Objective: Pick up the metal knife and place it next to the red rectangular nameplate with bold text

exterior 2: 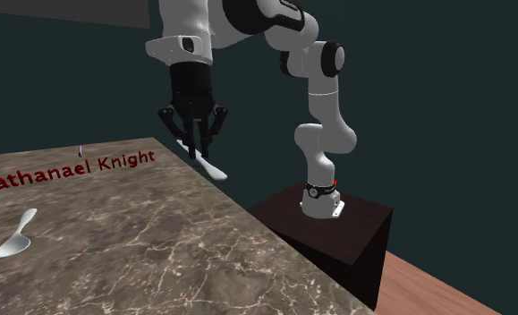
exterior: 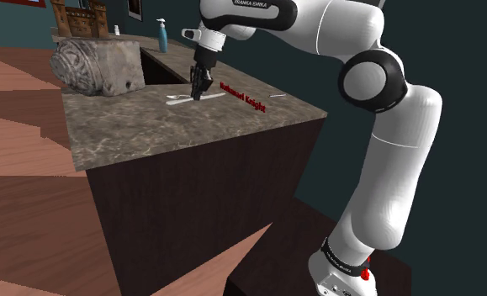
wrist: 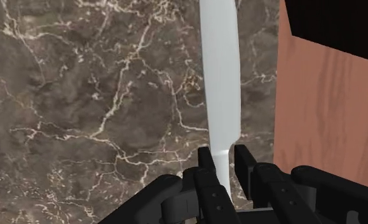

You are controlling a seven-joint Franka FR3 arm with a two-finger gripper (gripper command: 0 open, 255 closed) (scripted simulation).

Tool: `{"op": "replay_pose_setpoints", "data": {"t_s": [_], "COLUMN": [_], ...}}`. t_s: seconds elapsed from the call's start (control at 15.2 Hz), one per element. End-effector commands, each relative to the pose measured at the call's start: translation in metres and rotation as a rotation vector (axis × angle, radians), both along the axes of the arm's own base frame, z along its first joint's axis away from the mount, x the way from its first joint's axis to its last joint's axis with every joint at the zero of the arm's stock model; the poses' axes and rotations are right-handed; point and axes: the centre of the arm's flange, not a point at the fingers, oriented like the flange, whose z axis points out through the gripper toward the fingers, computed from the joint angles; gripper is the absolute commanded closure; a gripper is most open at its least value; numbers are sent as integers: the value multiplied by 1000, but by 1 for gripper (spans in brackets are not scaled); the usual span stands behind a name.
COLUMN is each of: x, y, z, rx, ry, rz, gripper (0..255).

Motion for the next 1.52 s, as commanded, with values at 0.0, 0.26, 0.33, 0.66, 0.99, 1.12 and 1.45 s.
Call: {"op": "replay_pose_setpoints", "data": {"t_s": [0.0, 0.26, 0.33, 0.66, 0.99, 1.12, 1.45], "x": [-10, -31, -37, -64, -91, -102, -130], "y": [-25, -73, -85, -146, -206, -230, -290], "z": [-1, -1, 0, 0, 0, 0, 0], "rx": [0, 0, 0, 0, 0, 0, 0], "ry": [0, 0, 0, 0, 0, 0, 0], "rz": [1, 1, 1, 1, 1, 1, 1], "gripper": [255, 255, 255, 255, 255, 255, 255]}}
